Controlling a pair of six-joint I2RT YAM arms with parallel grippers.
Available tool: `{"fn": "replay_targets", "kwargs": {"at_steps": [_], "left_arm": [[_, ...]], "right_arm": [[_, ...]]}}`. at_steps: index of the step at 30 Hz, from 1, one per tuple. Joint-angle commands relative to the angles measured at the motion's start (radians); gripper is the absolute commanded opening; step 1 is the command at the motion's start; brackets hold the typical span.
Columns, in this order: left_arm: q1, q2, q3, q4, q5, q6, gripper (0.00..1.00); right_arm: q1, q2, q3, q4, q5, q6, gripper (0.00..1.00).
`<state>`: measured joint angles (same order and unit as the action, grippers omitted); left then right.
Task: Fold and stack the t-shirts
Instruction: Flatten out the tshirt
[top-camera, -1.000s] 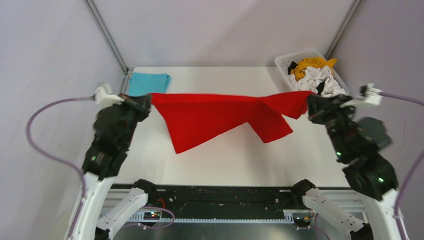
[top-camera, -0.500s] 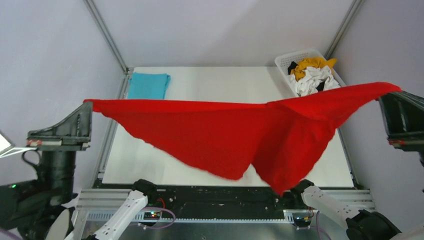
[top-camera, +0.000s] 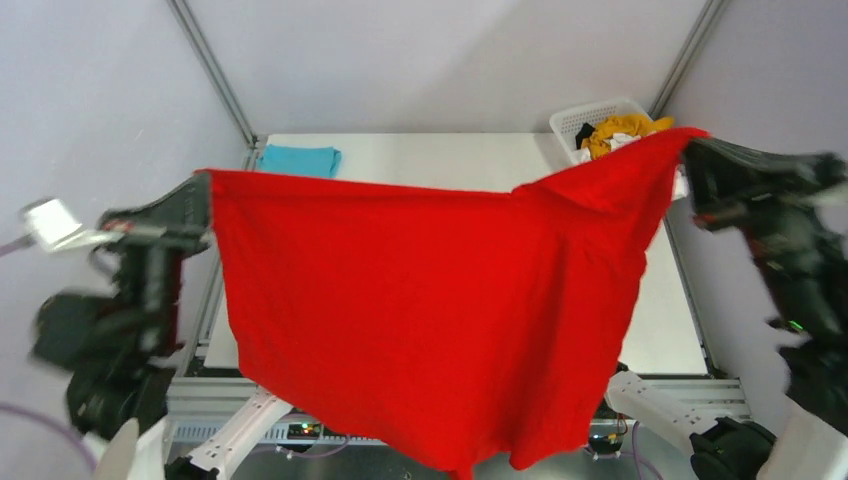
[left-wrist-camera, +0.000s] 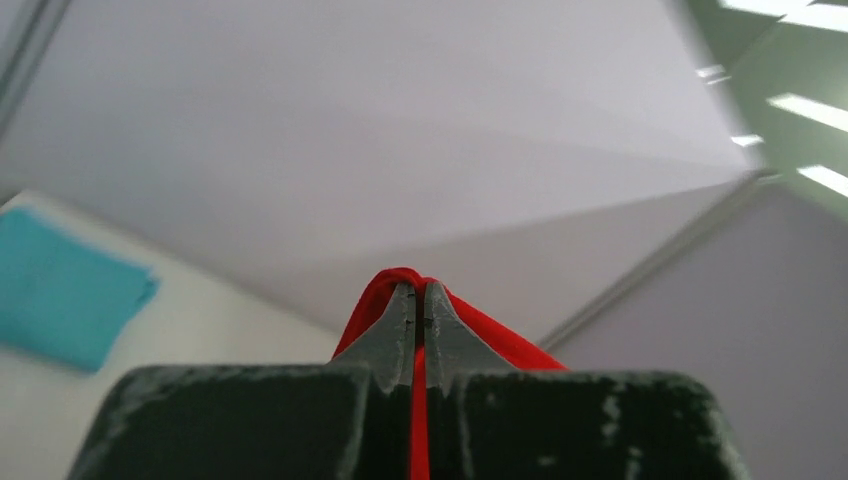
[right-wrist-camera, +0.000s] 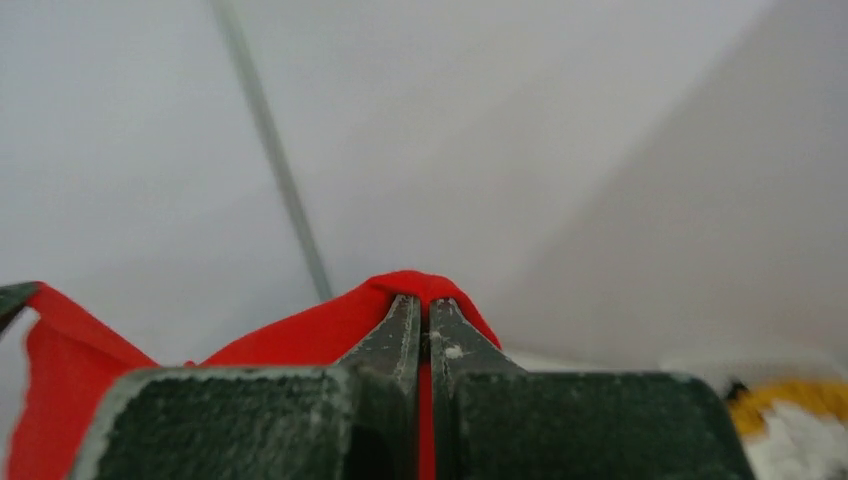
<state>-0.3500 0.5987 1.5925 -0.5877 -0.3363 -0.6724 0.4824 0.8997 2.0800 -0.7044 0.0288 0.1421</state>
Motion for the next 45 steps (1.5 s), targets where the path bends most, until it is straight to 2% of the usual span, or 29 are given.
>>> {"fn": "replay_targets", "kwargs": {"at_steps": [1, 4, 8, 11, 15, 21, 29, 39, 45], "left_arm": [[0.006, 0.173, -0.144, -0.02, -0.198, 0.051, 0.0], [0.006, 0.252, -0.284, -0.007, -0.267, 0.061, 0.0], [0.006, 0.359, -0.451, 0.027, -0.334, 0.035, 0.0], [0.006, 0.428, -0.544, 0.071, -0.366, 0.016, 0.0], [0.006, 0.497, -0.633, 0.138, -0.354, -0.003, 0.0], [0.014, 0.616, -0.621, 0.16, -0.381, -0.014, 0.0], [0.06, 0.808, -0.471, 0.168, -0.384, 0.003, 0.0], [0.113, 1.144, -0.187, 0.166, -0.336, 0.045, 0.0], [0.134, 1.335, -0.014, 0.162, -0.286, 0.073, 0.0]], "right_arm": [[-0.004, 0.032, -0.244, 0.108, 0.302, -0.076, 0.0], [-0.005, -0.035, -0.553, 0.218, 0.399, -0.044, 0.0], [-0.01, -0.1, -0.84, 0.307, 0.413, 0.041, 0.0], [-0.019, -0.098, -0.957, 0.328, 0.409, 0.089, 0.0], [-0.032, -0.049, -1.026, 0.34, 0.405, 0.117, 0.0], [-0.09, 0.04, -1.048, 0.408, 0.361, 0.123, 0.0], [-0.183, 0.202, -1.031, 0.584, 0.238, 0.114, 0.0], [-0.272, 0.55, -0.89, 0.665, 0.185, 0.134, 0.0], [-0.294, 0.791, -0.702, 0.635, 0.175, 0.143, 0.0]]}}
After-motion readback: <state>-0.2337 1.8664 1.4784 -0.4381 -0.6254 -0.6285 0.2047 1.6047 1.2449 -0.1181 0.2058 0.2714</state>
